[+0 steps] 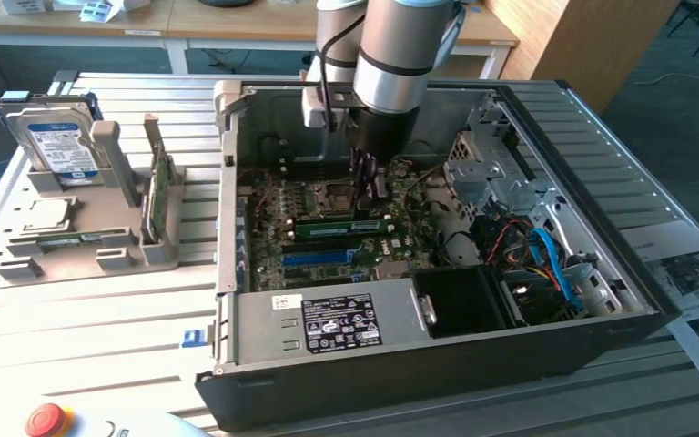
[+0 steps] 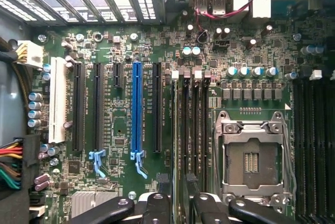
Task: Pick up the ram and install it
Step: 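Insert the ram into the slot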
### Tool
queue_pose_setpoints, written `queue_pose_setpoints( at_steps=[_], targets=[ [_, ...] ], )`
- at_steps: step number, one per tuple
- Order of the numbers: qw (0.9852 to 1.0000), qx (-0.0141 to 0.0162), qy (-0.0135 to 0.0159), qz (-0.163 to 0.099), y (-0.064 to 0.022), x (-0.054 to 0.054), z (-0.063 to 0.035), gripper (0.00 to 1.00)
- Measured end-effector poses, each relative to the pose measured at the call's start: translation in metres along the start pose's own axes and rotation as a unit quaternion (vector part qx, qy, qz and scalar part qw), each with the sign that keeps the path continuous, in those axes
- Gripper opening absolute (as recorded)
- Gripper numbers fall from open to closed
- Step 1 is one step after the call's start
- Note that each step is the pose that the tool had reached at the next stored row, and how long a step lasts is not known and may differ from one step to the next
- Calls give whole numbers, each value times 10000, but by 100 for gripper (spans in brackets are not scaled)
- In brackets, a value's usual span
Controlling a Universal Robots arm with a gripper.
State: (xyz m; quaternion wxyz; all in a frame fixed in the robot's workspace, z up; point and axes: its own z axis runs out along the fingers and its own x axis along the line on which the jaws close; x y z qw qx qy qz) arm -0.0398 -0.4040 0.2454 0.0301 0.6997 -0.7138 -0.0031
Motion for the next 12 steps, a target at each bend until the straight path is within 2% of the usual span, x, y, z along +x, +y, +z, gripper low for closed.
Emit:
queue_pose_setpoints(
  at_steps=[12],
  targets=[
    [10000, 0, 0, 0, 5, 7, -181, 25]
  ],
)
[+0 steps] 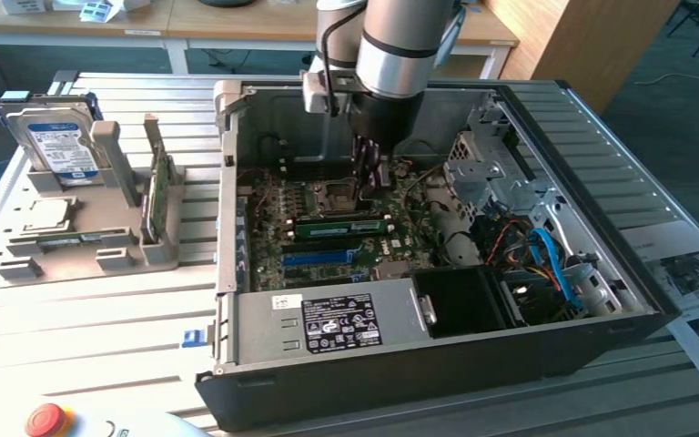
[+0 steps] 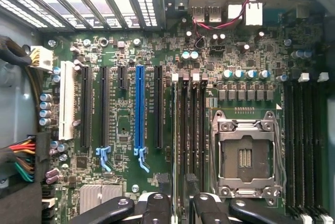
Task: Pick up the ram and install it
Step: 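Insert the ram into the slot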
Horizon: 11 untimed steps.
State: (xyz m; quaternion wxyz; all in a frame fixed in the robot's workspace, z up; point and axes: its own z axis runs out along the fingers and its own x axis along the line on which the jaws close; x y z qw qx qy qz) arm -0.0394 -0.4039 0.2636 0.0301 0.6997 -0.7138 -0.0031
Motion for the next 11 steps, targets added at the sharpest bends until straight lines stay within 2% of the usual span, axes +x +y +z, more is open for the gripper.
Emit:
queue_pose_setpoints(
  at_steps=[11],
  targets=[
    [10000, 0, 1, 0, 2, 6, -157, 25]
  ],
)
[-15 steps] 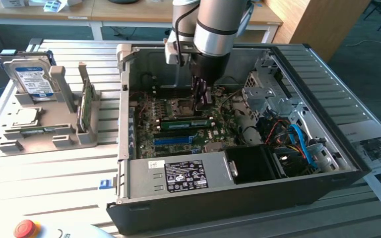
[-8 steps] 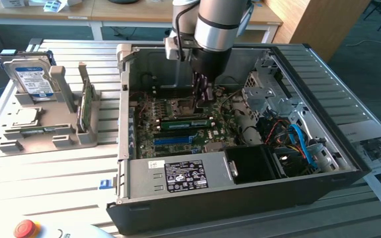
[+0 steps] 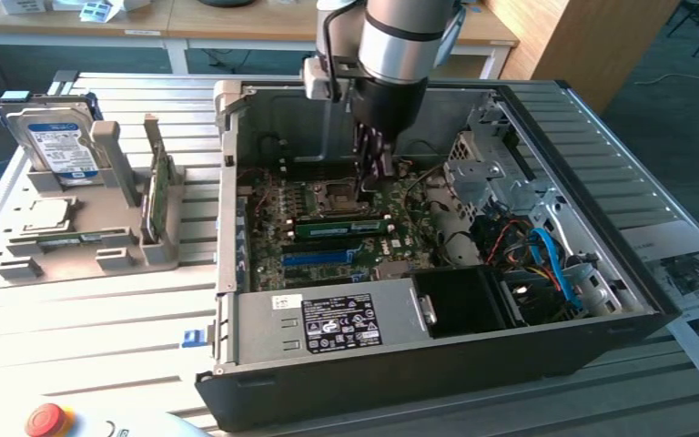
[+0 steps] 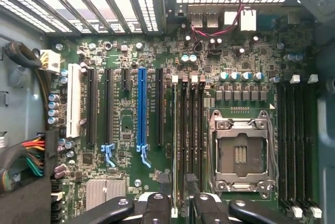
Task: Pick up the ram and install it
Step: 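Insert the ram into the slot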
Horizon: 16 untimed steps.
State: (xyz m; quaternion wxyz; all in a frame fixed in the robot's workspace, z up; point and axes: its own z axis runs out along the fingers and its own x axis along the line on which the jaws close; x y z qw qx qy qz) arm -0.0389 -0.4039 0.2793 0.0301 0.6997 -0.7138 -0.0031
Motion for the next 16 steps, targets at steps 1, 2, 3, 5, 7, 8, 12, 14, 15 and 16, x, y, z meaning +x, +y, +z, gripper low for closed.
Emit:
queue_pose_setpoints(
  at_steps=[1, 2, 3, 5, 7, 8, 12, 14, 15, 16],
  targets=[
    [10000, 0, 0, 0, 0, 1, -16, 25],
    [10000, 0, 0, 0, 0, 1, -31, 25],
    [10000, 0, 0, 0, 0, 2, -47, 25],
    [10000, 0, 1, 0, -1, 3, -79, 25],
    [10000, 0, 1, 0, -1, 4, -112, 25],
    [10000, 0, 2, 0, -1, 5, -128, 25],
    [10000, 0, 2, 0, -2, 7, -192, 25],
    [10000, 0, 3, 0, -3, 8, -223, 25],
    [10000, 0, 4, 0, -3, 9, -238, 25],
    [10000, 0, 4, 0, -4, 9, -253, 25]
  ],
)
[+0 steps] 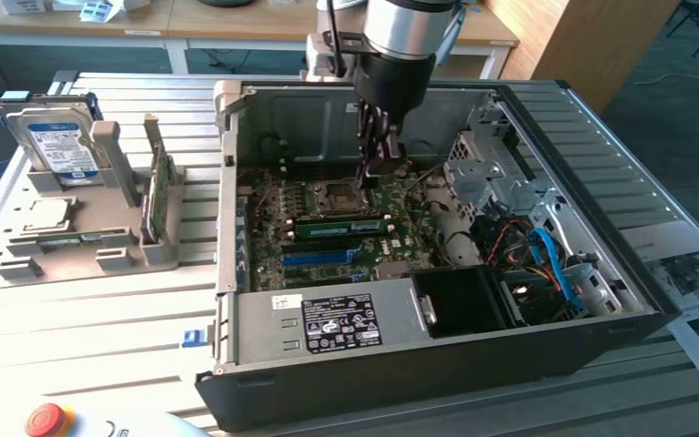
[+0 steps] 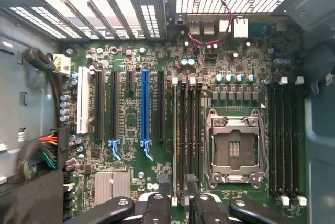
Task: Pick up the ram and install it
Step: 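Insert the ram into the slot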
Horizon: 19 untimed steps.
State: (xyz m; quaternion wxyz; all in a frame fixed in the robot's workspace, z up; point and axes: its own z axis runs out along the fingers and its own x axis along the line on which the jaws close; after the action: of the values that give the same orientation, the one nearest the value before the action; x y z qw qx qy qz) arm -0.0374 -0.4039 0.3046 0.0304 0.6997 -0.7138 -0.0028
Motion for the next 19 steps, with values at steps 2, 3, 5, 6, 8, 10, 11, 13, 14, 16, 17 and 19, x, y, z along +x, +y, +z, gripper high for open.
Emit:
queue_pose_setpoints(
  at_steps=[2, 3, 5, 6, 8, 10, 11, 13, 14, 16, 17, 19],
  targets=[
    [10000, 0, 1, 0, -1, 1, -29, 25],
    [10000, -1, 2, 0, -2, 2, -45, 25],
    [10000, -1, 5, 0, -3, 3, -77, 25],
    [10000, -2, 7, 0, -3, 4, -92, 25],
    [10000, -2, 10, 1, -4, 4, -119, 25],
    [10000, -2, 14, 0, -5, 5, -145, 25],
    [10000, -2, 16, 1, -6, 6, -157, 25],
    [10000, -3, 20, 1, -6, 7, -182, 25],
    [10000, -3, 22, 1, -7, 7, -194, 25],
    [10000, -3, 25, 1, -7, 8, -218, 25],
    [10000, -3, 26, 1, -8, 9, -229, 25],
    [10000, -3, 29, 1, -8, 10, -251, 25]
  ],
)
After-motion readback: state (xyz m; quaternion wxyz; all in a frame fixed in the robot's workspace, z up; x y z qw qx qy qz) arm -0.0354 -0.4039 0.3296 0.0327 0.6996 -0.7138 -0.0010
